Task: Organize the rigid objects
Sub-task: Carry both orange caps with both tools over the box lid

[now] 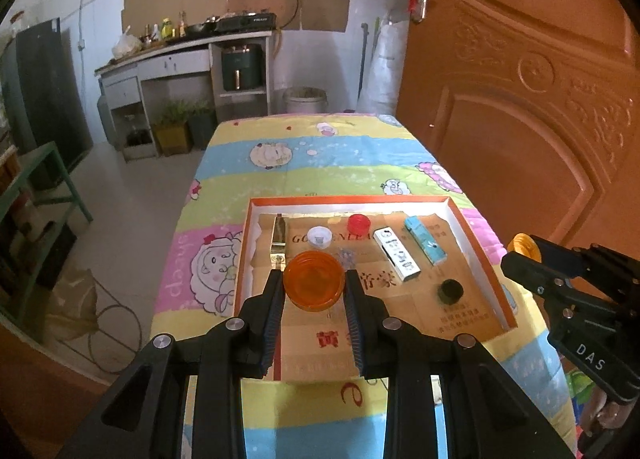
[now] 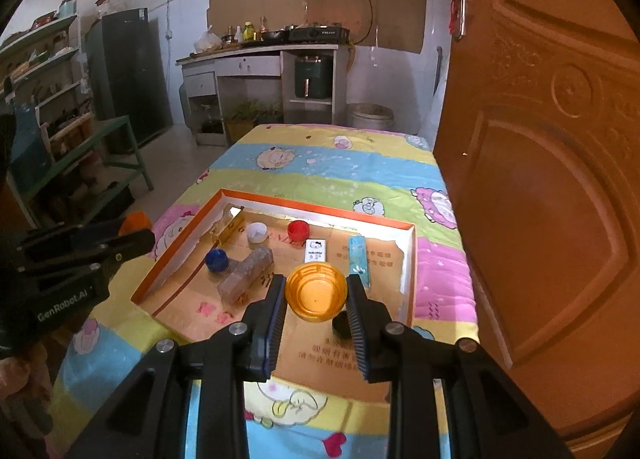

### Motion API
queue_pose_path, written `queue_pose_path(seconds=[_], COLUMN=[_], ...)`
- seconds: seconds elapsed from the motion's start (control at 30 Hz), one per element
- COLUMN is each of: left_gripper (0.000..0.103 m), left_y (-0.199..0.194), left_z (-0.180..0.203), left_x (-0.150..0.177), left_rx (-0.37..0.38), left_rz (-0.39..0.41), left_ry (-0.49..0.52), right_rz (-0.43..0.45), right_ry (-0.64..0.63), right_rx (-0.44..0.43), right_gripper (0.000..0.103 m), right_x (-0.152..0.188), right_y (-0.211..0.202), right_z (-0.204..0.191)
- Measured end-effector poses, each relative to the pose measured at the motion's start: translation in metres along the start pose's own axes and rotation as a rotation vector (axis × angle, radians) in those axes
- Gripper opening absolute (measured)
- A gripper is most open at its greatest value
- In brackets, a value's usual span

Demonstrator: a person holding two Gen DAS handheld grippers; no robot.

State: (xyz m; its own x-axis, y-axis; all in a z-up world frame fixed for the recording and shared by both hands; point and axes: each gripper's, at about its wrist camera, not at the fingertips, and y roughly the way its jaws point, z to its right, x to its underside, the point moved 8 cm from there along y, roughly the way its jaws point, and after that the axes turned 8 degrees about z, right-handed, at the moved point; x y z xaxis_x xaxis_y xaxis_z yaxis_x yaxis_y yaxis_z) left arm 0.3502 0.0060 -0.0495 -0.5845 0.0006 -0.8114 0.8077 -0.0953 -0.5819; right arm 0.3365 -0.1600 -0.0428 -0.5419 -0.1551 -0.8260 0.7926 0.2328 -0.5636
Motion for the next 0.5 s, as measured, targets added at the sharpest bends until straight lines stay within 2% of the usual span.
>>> queue_pose_path(seconds=[0.5], left_gripper=[0.03], left_y=[0.054], left_z=[-0.012], left_x=[0.007], left_rx=[-0.022], left_rz=[-0.073], left_ry=[-0.017], right_rz=[-0.091], right_ry=[0.05], right_rx=[-0.047], right_gripper=[0.03], right_x=[0.007], right_y=[0.063], right_z=[-0.002])
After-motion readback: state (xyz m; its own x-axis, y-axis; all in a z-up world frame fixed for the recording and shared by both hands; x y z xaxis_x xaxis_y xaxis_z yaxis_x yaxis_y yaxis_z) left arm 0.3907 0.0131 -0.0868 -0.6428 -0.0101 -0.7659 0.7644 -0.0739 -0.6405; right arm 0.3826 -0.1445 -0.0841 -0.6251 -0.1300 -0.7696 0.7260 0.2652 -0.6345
